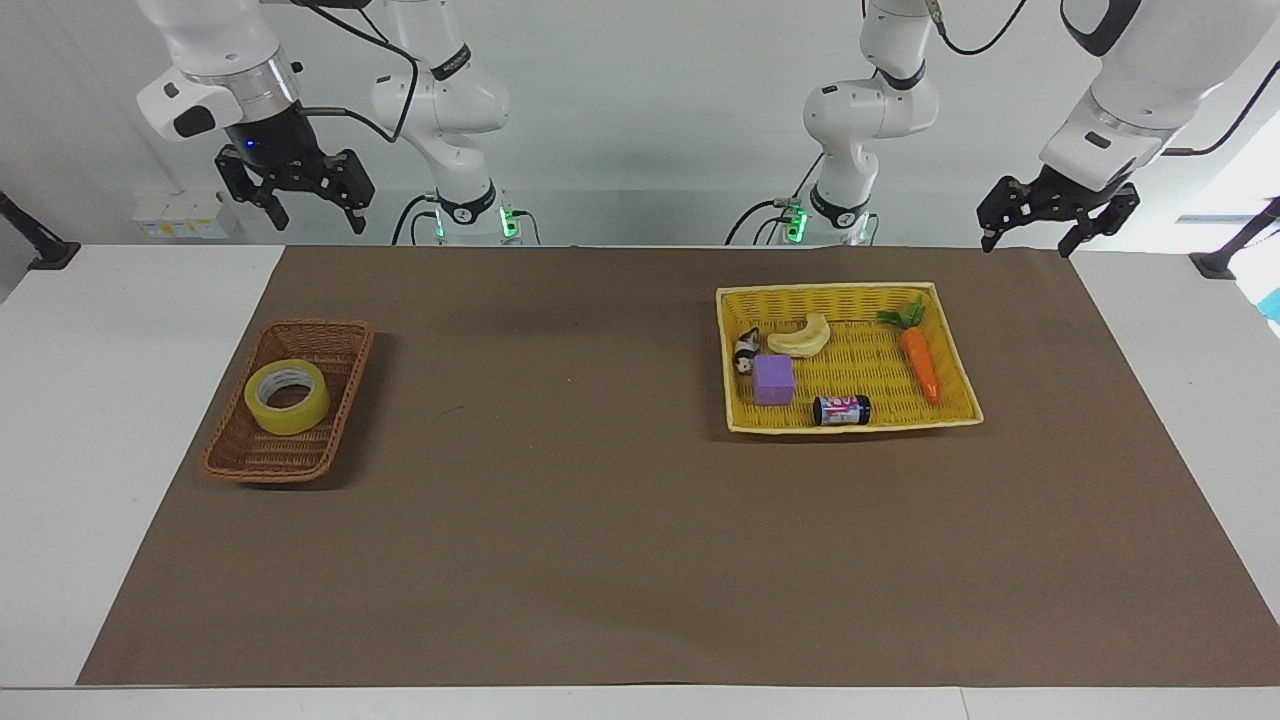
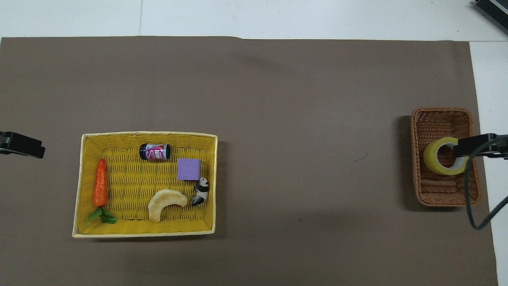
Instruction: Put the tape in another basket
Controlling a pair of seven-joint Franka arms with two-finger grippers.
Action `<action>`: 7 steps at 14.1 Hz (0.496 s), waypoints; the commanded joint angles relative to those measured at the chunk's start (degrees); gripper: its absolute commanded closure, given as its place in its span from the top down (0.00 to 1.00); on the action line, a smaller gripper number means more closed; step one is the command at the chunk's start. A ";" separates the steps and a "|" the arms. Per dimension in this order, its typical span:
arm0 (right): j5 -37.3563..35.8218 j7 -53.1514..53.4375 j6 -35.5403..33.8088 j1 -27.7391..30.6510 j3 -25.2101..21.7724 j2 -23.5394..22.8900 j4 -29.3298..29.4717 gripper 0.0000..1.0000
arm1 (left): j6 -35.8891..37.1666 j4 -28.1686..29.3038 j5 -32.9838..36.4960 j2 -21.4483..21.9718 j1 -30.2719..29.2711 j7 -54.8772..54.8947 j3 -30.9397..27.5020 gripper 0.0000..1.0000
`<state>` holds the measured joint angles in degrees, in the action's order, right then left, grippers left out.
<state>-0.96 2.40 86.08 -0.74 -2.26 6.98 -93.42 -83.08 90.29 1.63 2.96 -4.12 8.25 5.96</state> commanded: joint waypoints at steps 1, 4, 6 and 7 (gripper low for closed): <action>-0.10 -0.83 0.93 0.48 0.24 1.11 -1.33 1.00 | -0.24 1.30 0.56 1.35 -0.63 0.54 0.28 1.00; 0.17 -0.65 1.46 0.31 0.33 1.20 -1.59 1.00 | -0.24 1.30 0.56 1.35 -0.63 0.54 0.28 1.00; 0.17 -0.65 1.54 0.22 0.33 1.20 -1.59 1.00 | -0.24 1.30 0.56 1.35 -0.63 0.54 0.28 1.00; 0.17 -0.65 1.54 0.22 0.33 1.20 -1.59 1.00 | -0.24 1.30 0.56 1.35 -0.54 0.54 0.28 1.00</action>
<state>-0.95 2.40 86.34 -0.87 -2.16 6.98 -93.42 -83.08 90.29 1.63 2.96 -4.12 8.25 5.96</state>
